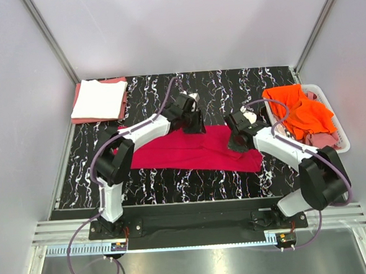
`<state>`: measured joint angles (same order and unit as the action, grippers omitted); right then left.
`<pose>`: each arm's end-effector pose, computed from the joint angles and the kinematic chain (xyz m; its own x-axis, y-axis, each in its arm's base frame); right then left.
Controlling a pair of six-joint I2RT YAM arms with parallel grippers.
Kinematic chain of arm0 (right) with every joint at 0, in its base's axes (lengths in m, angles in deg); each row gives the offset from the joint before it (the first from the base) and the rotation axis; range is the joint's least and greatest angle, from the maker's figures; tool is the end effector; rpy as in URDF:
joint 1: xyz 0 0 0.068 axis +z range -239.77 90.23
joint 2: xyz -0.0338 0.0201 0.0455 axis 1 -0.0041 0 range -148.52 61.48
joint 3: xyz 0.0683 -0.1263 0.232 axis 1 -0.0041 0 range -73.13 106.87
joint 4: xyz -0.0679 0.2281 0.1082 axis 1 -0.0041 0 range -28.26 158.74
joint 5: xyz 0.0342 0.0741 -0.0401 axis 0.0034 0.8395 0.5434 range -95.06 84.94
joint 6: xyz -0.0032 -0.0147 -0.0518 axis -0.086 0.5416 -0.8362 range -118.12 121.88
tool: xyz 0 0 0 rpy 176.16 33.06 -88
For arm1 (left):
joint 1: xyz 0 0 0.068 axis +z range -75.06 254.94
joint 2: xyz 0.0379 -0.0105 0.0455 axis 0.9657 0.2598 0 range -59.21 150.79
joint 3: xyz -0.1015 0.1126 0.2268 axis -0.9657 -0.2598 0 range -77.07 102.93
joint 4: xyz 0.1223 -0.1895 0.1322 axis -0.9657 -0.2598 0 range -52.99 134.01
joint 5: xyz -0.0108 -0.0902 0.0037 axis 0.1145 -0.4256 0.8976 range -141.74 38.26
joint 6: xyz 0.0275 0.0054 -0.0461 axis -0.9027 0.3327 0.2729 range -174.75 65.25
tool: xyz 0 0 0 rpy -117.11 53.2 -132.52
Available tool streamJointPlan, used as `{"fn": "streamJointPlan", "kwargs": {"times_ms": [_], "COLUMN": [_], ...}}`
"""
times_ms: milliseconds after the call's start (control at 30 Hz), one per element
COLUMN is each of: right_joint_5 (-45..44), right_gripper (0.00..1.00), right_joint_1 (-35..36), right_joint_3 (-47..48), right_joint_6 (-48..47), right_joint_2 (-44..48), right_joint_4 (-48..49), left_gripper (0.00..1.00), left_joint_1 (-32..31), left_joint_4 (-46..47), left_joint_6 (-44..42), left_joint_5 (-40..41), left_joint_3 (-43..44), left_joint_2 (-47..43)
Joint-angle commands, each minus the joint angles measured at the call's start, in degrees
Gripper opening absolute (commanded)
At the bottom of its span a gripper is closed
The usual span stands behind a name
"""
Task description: Fold and stack the t-shirts
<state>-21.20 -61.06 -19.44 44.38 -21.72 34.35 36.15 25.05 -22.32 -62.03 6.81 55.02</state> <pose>0.2496 0.1254 0.2100 -0.8199 0.2909 -0.4930 0.2711 0.9559 0.1132 0.3399 -0.2812 0.1994 -0.8781 0.0289 -0.4777 0.2800 0.8405 -0.4638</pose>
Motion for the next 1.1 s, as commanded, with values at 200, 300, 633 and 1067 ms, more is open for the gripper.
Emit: {"fn": "streamJointPlan", "kwargs": {"times_ms": [200, 300, 633, 1067], "right_joint_5": [2.4, -0.1, -2.1, -7.3], "right_gripper": [0.19, 0.20, 0.17, 0.34], "right_joint_1": [-0.9, -2.0, -6.6, -7.3], "right_joint_3": [2.1, 5.3, 25.6, 58.0], "right_joint_6": [3.3, 0.9, -18.2, -34.8], "right_joint_2": [-13.0, -17.9, -34.6, -44.4], "right_joint_4": [8.0, 8.1, 7.8, 4.7], "left_gripper": [0.43, 0.45, 0.54, 0.52], "left_joint_1": [4.7, 6.3, 7.0, 6.4], "left_joint_4": [-1.4, -2.1, -10.1, -6.9], "left_joint_6": [-1.3, -2.5, -8.5, -2.3], "left_joint_5": [0.6, 2.8, 12.1, 23.1], "left_joint_3": [-4.6, -7.5, -19.5, -29.8], "left_joint_2": [-6.6, -13.6, -25.8, -22.4]}}
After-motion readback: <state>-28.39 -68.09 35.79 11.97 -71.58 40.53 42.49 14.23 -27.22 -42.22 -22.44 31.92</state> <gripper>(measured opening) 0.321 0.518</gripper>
